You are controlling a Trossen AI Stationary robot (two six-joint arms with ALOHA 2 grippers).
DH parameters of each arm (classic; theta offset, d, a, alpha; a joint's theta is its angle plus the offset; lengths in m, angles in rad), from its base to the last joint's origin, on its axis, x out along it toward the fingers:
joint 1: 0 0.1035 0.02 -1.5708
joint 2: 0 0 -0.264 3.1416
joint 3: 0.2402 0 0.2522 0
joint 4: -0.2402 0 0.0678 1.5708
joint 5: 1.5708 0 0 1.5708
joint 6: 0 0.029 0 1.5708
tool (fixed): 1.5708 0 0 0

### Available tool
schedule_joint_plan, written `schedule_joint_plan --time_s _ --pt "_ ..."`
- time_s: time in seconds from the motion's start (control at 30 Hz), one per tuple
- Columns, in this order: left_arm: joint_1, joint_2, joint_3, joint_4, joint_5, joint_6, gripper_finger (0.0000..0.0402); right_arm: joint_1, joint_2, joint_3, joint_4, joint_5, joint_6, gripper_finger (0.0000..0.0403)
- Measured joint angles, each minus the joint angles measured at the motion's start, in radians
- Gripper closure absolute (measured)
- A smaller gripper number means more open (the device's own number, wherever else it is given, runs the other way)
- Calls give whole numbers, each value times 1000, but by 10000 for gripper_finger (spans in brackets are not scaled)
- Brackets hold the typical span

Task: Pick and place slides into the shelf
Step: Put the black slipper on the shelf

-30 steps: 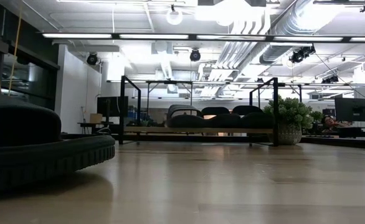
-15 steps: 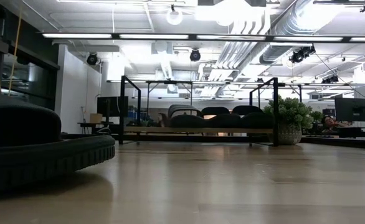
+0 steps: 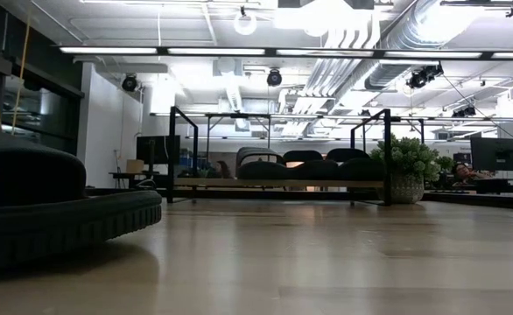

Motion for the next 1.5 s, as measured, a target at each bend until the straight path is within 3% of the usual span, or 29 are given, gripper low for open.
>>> schedule_joint_plan --time_s 0.27,0.63,1.13,1.5 --pt "17 57 0 25 5 -3 163 0 5 0 0 3 0 220" --pt "126 136 0 107 126 49 163 0 38 0 0 3 -16 220" --pt "140 140 0 221 133 128 164 0 60 0 23 7 -27 220" --pt "219 188 0 278 255 131 230 0 72 0 23 7 -27 220"
